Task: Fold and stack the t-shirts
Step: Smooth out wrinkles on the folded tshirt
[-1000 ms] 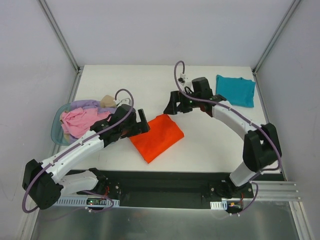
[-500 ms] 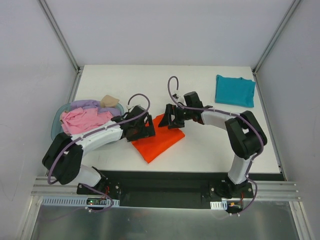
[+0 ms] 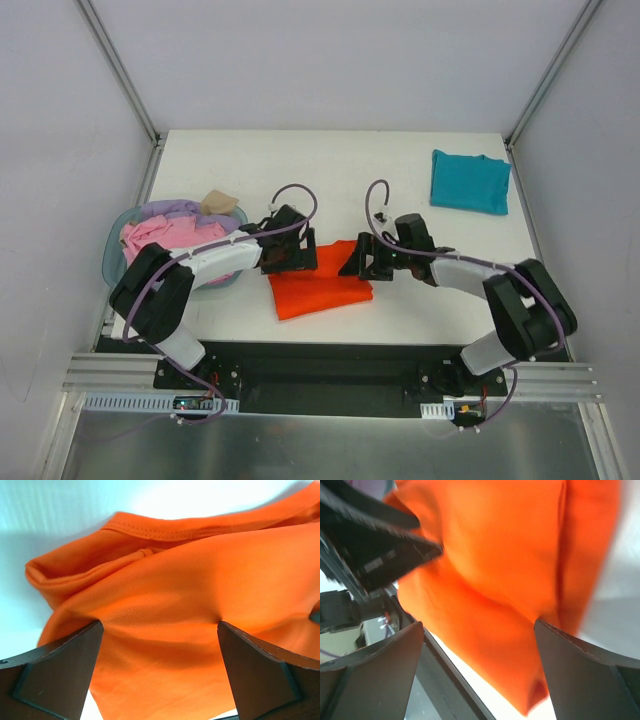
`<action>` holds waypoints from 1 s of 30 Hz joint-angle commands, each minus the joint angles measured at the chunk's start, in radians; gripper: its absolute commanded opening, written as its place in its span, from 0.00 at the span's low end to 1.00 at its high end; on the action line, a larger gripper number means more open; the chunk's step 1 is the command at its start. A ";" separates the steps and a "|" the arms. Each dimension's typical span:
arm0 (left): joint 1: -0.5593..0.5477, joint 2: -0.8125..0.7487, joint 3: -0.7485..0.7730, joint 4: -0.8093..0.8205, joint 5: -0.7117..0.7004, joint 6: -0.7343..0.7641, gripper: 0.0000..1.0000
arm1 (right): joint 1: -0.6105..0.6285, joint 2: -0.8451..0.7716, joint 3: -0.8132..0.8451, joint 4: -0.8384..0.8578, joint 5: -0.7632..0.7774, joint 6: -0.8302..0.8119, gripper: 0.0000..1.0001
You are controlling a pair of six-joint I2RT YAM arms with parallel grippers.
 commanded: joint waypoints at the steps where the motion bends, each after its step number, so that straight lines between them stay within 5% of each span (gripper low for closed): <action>1: 0.003 -0.010 0.085 0.014 0.057 0.144 0.99 | -0.004 -0.251 -0.069 -0.058 0.145 -0.004 0.96; 7: -0.050 -0.191 0.041 0.017 0.152 0.138 0.99 | 0.008 -0.454 -0.057 -0.083 0.087 -0.015 0.96; 13: -0.130 -0.316 -0.083 0.087 0.253 0.026 0.99 | 0.126 -0.457 -0.063 -0.019 0.055 0.014 0.96; 18: -0.136 -0.302 -0.201 0.161 0.348 -0.045 0.99 | 0.148 -0.324 -0.109 0.102 0.056 0.057 0.96; 30: -0.135 -0.304 -0.342 0.178 0.290 -0.077 0.99 | 0.081 -0.017 -0.262 0.405 -0.010 0.255 0.96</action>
